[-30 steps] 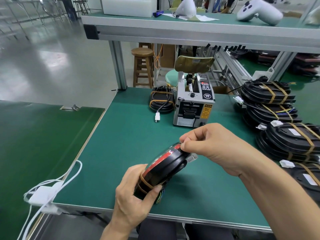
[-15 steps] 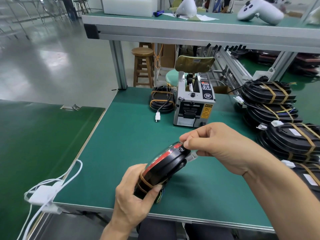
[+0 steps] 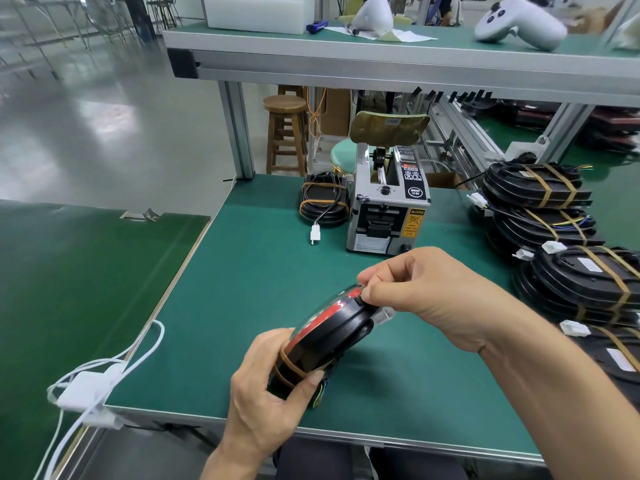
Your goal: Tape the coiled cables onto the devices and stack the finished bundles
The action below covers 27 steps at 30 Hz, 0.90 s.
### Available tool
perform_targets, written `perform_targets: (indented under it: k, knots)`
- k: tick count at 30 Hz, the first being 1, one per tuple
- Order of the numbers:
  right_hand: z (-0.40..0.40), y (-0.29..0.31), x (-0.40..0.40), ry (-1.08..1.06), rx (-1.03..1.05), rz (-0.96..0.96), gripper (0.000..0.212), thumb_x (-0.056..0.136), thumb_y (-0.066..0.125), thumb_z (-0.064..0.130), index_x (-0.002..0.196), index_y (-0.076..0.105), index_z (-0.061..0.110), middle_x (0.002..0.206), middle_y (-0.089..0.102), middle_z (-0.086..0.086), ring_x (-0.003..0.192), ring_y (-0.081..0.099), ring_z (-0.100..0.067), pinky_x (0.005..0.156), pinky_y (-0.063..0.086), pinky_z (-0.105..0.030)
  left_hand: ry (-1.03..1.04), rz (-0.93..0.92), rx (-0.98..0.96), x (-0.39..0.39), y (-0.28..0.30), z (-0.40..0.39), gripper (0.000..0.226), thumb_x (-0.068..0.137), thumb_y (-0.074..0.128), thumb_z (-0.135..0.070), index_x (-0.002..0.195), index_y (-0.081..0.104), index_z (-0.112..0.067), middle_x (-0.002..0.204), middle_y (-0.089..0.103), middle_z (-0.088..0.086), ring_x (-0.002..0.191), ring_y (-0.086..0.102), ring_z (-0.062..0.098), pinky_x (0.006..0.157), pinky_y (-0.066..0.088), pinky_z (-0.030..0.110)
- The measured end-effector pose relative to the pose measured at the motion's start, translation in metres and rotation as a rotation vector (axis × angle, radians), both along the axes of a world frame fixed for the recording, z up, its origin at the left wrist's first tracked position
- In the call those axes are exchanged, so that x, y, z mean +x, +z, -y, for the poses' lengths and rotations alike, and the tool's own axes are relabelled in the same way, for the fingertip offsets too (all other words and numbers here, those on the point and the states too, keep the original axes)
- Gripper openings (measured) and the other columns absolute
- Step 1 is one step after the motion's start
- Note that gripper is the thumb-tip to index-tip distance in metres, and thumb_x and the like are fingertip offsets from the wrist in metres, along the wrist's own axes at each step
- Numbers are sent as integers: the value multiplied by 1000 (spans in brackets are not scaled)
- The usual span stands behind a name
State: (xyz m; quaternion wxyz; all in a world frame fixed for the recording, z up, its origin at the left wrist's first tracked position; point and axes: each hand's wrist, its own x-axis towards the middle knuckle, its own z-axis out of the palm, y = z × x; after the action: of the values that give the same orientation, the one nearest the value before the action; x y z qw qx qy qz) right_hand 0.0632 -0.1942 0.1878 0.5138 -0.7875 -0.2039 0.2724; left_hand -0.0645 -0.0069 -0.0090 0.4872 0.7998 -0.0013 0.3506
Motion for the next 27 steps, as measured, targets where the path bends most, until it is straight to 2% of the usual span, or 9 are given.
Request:
perform_targets:
  k: [5, 9, 13, 17, 20, 23, 27]
  knots:
    - [0, 2, -2, 2, -13, 8, 64, 58, 73, 44, 74, 49, -13, 118, 51, -41, 93, 40, -16, 86, 23, -37, -3, 4, 4, 1, 1, 0, 42, 91, 79, -39, 125, 70, -16, 117, 72, 2, 104, 72, 26, 87, 58, 35]
    - [1, 3, -1, -13, -29, -2, 54, 60, 76, 40, 71, 54, -9, 117, 58, -33, 88, 45, -16, 84, 27, -38, 1, 4, 7, 0, 1, 0, 42, 90, 79, -39, 125, 70, -16, 115, 72, 3, 102, 73, 26, 86, 59, 35]
    - [4, 3, 2, 1, -31, -12, 39, 67, 78, 30, 68, 61, -6, 106, 72, -14, 87, 64, -6, 82, 42, -29, 2, 4, 9, 1, 0, 0, 42, 91, 79, -39, 125, 70, -15, 115, 72, 2, 102, 72, 26, 85, 59, 37]
    - [8, -1, 7, 3, -32, -24, 35, 82, 83, 14, 62, 59, -2, 106, 71, -15, 88, 63, -7, 80, 41, -27, 3, 1, 0, 0, 0, 0, 46, 96, 76, -49, 125, 70, -14, 116, 72, 2, 103, 72, 26, 85, 59, 38]
    - [9, -3, 9, -6, -32, -40, 28, 85, 80, 11, 61, 65, 6, 106, 74, -10, 87, 66, -1, 75, 44, -15, 2, -1, -4, 0, 0, 0, 44, 95, 77, -47, 125, 70, -16, 115, 72, 2, 102, 72, 26, 84, 59, 38]
    - [8, -1, 8, 7, -26, -47, 37, 81, 84, 17, 66, 59, -6, 106, 74, -12, 86, 66, 1, 71, 43, -12, -4, 2, -2, 1, -1, 0, 42, 92, 79, -39, 125, 70, -15, 114, 72, 2, 100, 72, 27, 83, 59, 39]
    - [7, 5, 4, 38, -44, -27, 46, 71, 74, 29, 69, 50, -10, 112, 63, -27, 86, 56, -10, 81, 33, -29, -8, 13, 8, 1, -1, -1, 42, 92, 79, -39, 124, 71, -13, 115, 72, 2, 102, 72, 27, 84, 59, 38]
